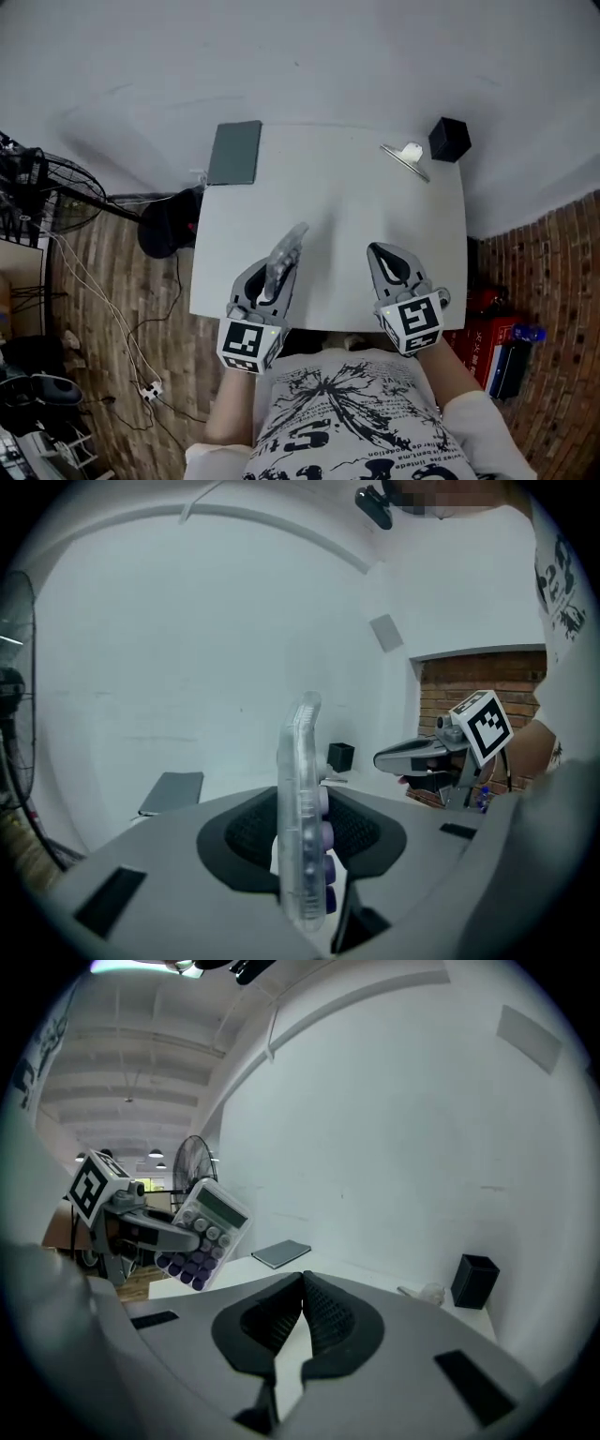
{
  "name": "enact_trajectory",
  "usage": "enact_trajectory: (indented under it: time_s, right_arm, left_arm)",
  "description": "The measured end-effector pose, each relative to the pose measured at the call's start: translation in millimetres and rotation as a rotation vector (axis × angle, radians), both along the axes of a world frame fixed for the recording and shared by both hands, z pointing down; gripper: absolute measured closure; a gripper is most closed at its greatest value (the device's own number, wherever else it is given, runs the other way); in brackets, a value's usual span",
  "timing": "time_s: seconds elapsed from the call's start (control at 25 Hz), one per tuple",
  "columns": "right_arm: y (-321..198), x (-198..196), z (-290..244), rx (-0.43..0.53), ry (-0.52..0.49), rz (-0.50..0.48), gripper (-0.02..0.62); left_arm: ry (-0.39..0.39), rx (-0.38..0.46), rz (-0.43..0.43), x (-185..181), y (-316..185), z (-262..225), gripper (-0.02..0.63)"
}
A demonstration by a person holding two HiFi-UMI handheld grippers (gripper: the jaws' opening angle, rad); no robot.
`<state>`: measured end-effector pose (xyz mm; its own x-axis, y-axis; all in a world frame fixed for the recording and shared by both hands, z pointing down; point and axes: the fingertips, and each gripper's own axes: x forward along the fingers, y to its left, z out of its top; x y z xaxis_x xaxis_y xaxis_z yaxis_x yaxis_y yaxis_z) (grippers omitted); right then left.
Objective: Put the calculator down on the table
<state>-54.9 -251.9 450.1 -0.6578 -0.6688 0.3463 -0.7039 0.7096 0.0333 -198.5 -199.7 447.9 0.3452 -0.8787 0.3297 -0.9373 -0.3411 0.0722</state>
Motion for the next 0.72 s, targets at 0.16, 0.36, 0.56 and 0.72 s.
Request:
enact_trajectory:
  time_s: [0.16,0.36,0.56,0.72]
  right_arm:
    - [-19.3,-6.5,20.5,-0.022,-0.005,0.042,0.58]
    - [-24.4,-15.1,38.5,-0.014,-0.009,0.028,0.58]
    - [-34.2,-18.2,59.2,-0.057,-0.015,0.062,0.58]
    - [-36.5,-14.8,78.9,-0.079,-0.006,0.083,0.58]
  left_arm:
    - [0.036,-0.071,0.084,3.9,-30.3,34.0,0.463]
    - [0.11,-0.177,0.144,13.7,-48.0,75.8,0.462]
    - [0.116,-0.257,0.173,17.7,-59.7,115.5,0.463]
    - [0.174,-0.319,0.174,23.2,-61.2,136.8,0.463]
